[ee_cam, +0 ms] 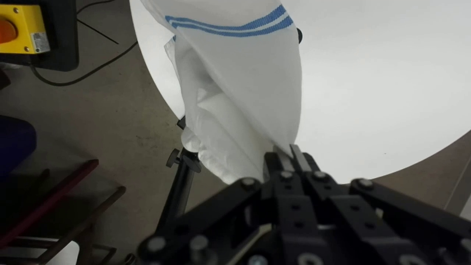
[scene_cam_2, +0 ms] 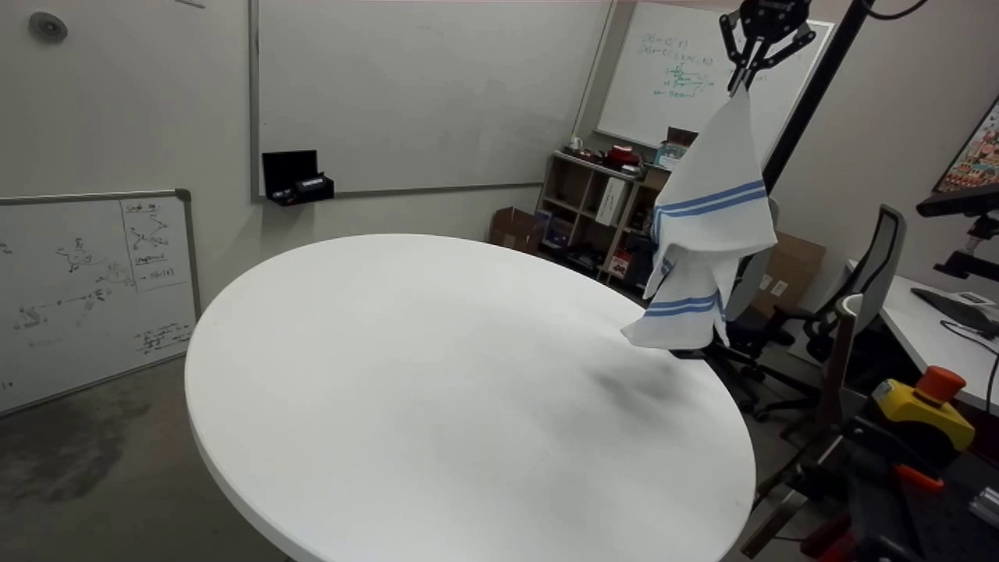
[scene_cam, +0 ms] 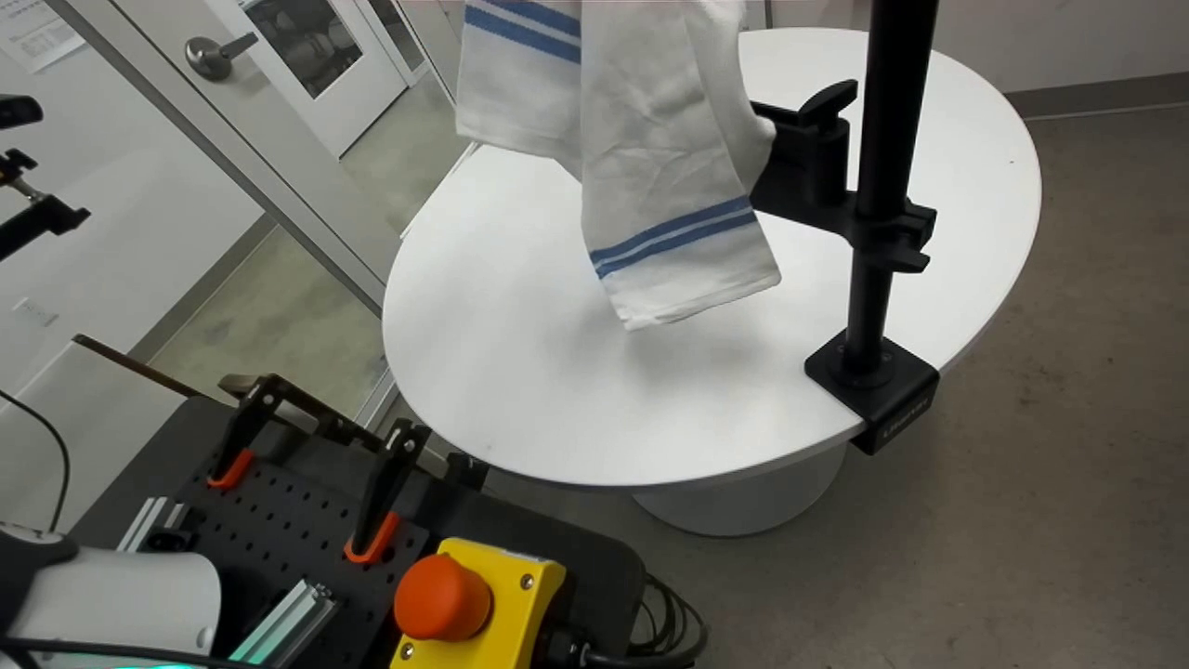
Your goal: Hang the cloth on the stand
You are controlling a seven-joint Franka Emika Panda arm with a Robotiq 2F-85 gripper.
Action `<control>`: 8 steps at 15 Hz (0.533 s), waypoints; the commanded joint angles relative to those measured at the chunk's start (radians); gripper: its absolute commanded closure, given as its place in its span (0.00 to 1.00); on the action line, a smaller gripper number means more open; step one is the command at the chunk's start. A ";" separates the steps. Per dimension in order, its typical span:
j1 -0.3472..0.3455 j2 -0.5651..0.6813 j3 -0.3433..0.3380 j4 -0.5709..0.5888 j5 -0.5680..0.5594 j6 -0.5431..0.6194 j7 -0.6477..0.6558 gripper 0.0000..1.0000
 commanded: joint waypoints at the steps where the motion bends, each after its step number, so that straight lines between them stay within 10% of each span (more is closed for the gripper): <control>1: 0.053 0.148 -0.030 0.189 -0.014 -0.079 0.071 1.00; 8: 0.099 0.392 -0.080 0.461 -0.004 -0.155 0.209 1.00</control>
